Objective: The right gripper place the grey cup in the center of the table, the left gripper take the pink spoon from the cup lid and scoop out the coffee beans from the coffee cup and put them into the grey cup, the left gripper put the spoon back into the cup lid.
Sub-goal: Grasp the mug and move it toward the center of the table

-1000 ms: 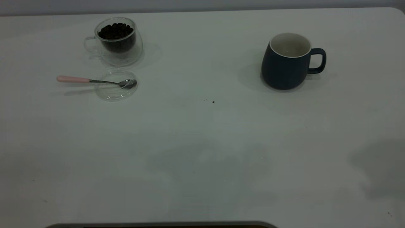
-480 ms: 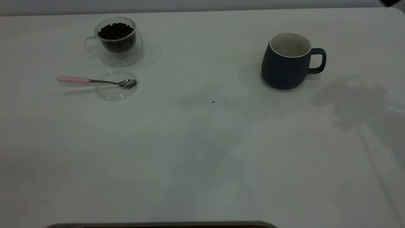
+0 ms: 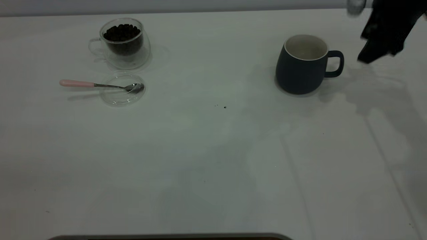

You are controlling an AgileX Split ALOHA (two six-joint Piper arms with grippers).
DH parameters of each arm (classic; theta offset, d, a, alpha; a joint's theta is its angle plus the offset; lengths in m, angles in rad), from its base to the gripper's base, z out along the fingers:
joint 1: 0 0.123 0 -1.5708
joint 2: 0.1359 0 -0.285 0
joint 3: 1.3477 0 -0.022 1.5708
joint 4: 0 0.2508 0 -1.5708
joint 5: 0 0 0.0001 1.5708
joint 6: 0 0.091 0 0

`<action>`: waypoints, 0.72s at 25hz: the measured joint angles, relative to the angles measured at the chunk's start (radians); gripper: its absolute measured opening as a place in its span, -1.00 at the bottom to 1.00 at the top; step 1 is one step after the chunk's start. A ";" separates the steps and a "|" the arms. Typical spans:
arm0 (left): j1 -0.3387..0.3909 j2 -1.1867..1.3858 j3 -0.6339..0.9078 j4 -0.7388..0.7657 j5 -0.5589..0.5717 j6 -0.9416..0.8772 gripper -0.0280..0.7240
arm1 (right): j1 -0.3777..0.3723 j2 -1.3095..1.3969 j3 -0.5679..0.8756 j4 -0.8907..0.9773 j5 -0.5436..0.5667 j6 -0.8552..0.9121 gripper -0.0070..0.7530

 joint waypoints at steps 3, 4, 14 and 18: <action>0.000 0.000 0.000 0.000 0.000 0.000 0.51 | -0.001 0.083 -0.055 0.016 -0.073 -0.118 0.57; 0.000 0.000 0.000 0.000 0.000 0.000 0.51 | -0.004 0.104 -0.066 0.023 -0.092 -0.140 0.57; 0.000 0.000 0.000 0.000 0.000 0.000 0.51 | -0.008 0.148 -0.090 0.130 -0.051 -0.275 0.57; 0.000 0.000 0.000 0.000 0.000 0.000 0.51 | -0.003 0.148 -0.092 0.229 -0.023 -0.369 0.57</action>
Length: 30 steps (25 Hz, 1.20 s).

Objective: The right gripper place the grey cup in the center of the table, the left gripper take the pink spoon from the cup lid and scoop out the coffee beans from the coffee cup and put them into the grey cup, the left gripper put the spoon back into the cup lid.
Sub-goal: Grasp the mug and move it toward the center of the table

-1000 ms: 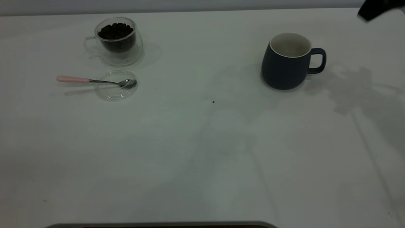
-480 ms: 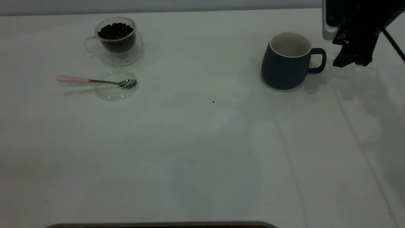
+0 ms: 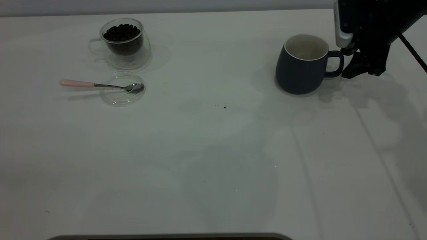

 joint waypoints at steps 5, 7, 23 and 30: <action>0.000 0.000 0.000 0.000 0.000 -0.003 0.51 | 0.029 0.000 0.000 0.161 0.002 -0.137 0.57; 0.000 0.000 0.000 0.000 0.000 -0.002 0.51 | 0.048 0.000 0.000 0.213 0.000 -0.137 0.57; 0.000 0.000 0.000 0.000 0.001 -0.002 0.51 | 0.291 0.002 -0.039 0.394 -0.027 -0.137 0.48; 0.000 0.000 0.000 0.000 0.001 -0.002 0.51 | 0.355 0.002 -0.070 0.420 -0.024 -0.137 0.42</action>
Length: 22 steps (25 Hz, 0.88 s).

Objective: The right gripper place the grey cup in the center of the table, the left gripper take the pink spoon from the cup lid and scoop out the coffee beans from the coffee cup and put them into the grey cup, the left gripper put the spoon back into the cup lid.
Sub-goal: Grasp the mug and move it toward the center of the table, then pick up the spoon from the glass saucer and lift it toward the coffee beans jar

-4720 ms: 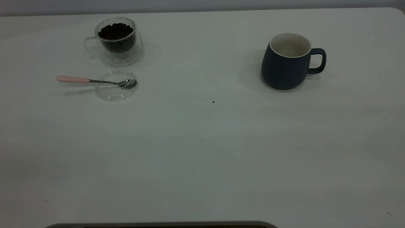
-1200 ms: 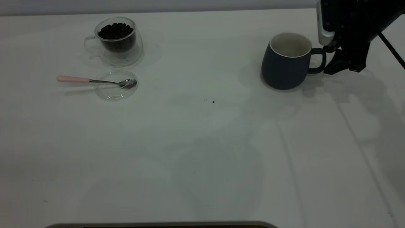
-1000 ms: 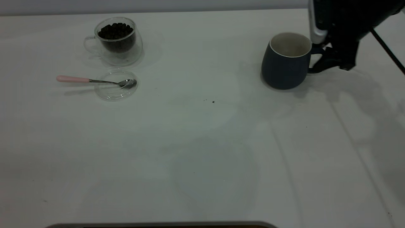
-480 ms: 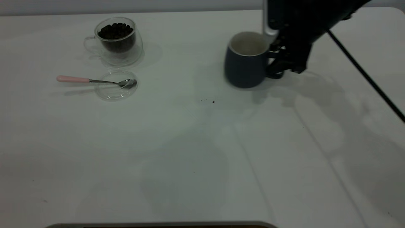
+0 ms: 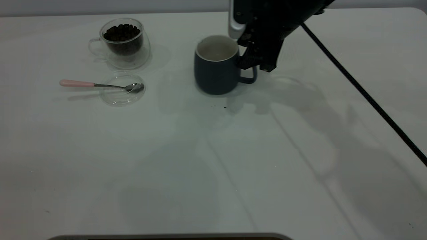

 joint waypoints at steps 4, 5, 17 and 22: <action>0.000 0.000 0.000 0.000 0.000 0.001 0.51 | 0.002 -0.002 0.000 0.001 0.032 0.000 0.41; 0.000 0.000 0.000 0.000 0.000 0.001 0.51 | 0.001 -0.007 0.000 -0.004 0.035 0.006 0.41; 0.000 0.000 0.000 0.000 0.000 0.002 0.51 | -0.050 -0.457 0.246 -0.127 0.087 0.829 0.41; 0.000 0.000 0.000 0.000 0.000 0.002 0.51 | -0.050 -0.845 0.450 -0.469 0.275 1.443 0.41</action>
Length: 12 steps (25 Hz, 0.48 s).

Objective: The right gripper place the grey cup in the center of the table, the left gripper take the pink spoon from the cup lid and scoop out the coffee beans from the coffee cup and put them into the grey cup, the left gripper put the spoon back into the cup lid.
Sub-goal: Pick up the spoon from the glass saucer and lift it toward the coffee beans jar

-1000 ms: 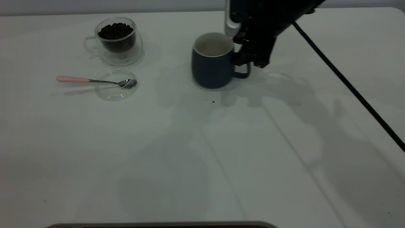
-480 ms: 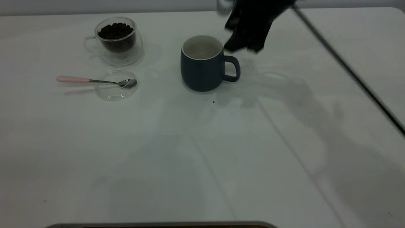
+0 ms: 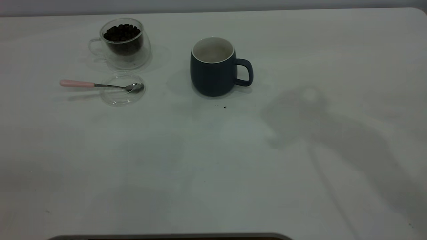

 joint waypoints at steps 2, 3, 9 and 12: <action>0.000 0.000 0.000 0.000 0.000 0.000 0.51 | 0.000 -0.144 0.055 -0.184 0.142 0.232 0.41; 0.000 0.000 0.000 0.000 0.000 0.000 0.51 | 0.000 -0.196 0.083 -0.280 0.223 0.352 0.41; 0.000 0.000 0.000 0.000 0.000 0.000 0.51 | 0.000 -0.503 0.309 -0.620 0.456 0.750 0.41; 0.000 0.000 0.000 0.000 0.000 0.000 0.51 | -0.018 -0.644 0.459 -0.629 0.466 0.768 0.41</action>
